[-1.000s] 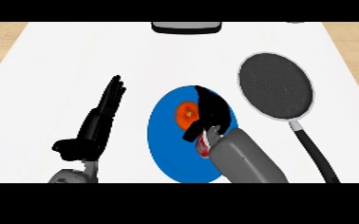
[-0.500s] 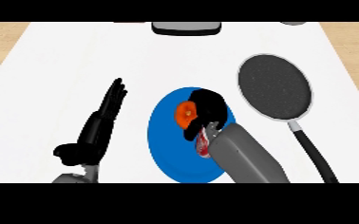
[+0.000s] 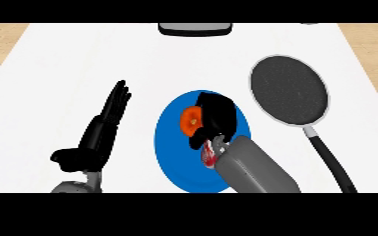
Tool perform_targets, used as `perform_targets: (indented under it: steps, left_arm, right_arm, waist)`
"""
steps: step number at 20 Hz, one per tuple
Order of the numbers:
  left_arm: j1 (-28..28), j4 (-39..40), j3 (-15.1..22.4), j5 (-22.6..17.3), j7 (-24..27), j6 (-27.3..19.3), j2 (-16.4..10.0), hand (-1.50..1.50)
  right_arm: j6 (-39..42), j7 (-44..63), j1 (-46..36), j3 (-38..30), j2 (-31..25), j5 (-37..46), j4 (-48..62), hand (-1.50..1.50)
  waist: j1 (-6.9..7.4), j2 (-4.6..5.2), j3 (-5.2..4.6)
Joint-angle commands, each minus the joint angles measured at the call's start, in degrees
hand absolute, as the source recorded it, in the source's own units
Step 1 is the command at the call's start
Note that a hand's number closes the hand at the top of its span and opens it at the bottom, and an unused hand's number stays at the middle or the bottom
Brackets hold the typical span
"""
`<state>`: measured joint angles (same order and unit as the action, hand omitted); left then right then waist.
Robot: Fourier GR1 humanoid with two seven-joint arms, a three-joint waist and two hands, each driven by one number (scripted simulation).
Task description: Pick the squash from the plate and place it in the pan
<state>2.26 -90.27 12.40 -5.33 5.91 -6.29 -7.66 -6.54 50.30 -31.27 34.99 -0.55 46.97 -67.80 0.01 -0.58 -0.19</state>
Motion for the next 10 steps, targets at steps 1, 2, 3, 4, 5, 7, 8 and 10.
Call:
perform_targets:
  steps: [1, 2, 3, 4, 5, 7, 8, 10]
  left_arm:
    - [2.16, -0.18, -0.66, 0.35, -2.33, 0.42, 0.43, 0.00]
    - [-3.48, -2.91, 1.19, 0.98, -0.95, -0.02, 0.49, 0.00]
    - [-2.56, -3.05, 0.59, 1.36, -0.14, 0.56, 0.10, 0.00]
    - [1.42, 1.41, -0.76, 0.78, -0.36, 0.95, 0.91, 0.00]
    - [-4.39, -1.84, 1.26, 1.97, 2.01, 0.76, 0.61, 0.00]
    - [1.67, 0.59, -1.66, 0.81, -1.82, 0.15, 0.39, 0.00]
    - [0.98, 1.98, -0.67, 1.48, 0.65, -0.23, 1.73, 0.00]
    - [1.68, 0.51, -1.61, 1.15, -1.52, -0.20, 0.67, 0.00]
  right_arm:
    - [-3.48, 4.69, -0.64, 7.27, 0.53, 2.21, -1.08, 1.50]
    - [-2.87, 6.18, -2.59, 9.26, 0.53, 0.77, -2.41, 1.50]
    - [-2.64, 6.25, -1.19, 10.27, 0.53, 1.46, -4.14, 1.50]
    - [-2.46, 8.11, -3.50, 10.19, 0.54, 2.20, -4.98, 1.50]
    - [-5.11, 6.78, -1.46, 9.02, 0.54, 6.31, -5.14, 1.50]
    - [-2.20, 11.34, -4.20, 8.66, 0.53, 11.88, -8.93, 1.50]
    - [-3.61, 12.05, -5.03, 8.32, 0.53, 14.25, -8.17, 1.50]
    - [-4.70, 14.58, -8.11, 7.27, 0.53, 16.57, -11.76, 1.50]
  waist:
    - [0.45, 0.57, 0.19]
    - [0.92, 0.52, 0.19]
    - [0.60, 0.52, 0.19]
    - [0.39, 0.57, 0.18]
    - [0.39, 0.48, 0.19]
    - [-0.32, 0.36, 0.16]
    - [-0.28, 0.41, 0.16]
    - [-0.12, 0.34, 0.17]
